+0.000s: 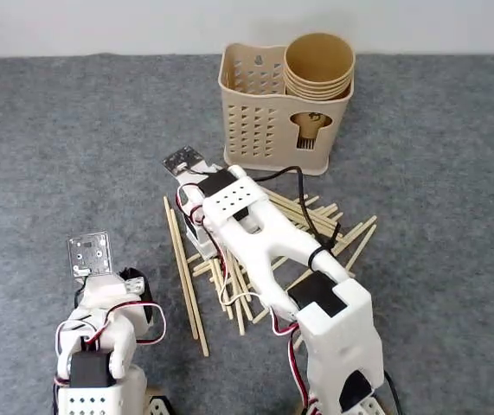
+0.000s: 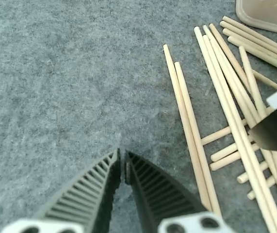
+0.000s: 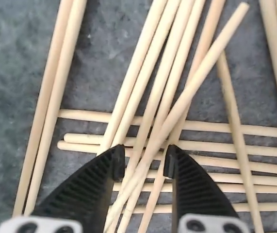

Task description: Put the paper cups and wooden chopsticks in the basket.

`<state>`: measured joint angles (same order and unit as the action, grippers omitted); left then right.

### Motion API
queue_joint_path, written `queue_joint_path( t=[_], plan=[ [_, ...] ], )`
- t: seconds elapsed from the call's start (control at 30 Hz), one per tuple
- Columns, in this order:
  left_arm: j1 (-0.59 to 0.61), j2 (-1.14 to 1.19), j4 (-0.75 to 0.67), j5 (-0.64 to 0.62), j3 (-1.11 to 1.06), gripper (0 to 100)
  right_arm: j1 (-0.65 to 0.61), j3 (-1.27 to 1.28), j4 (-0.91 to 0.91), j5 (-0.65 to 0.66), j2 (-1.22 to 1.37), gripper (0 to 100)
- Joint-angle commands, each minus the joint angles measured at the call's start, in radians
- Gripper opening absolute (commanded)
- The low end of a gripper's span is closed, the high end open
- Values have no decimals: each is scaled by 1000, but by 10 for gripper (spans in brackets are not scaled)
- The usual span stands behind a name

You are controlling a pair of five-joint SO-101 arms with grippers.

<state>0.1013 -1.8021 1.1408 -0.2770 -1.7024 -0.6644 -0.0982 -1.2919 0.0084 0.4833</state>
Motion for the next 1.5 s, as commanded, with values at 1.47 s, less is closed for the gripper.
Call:
queue_joint_path(
  t=[1.47],
  plan=[
    [2, -14, 3, 5, 19, 14, 25, -107, -196, 80, -805, 8]
  ],
)
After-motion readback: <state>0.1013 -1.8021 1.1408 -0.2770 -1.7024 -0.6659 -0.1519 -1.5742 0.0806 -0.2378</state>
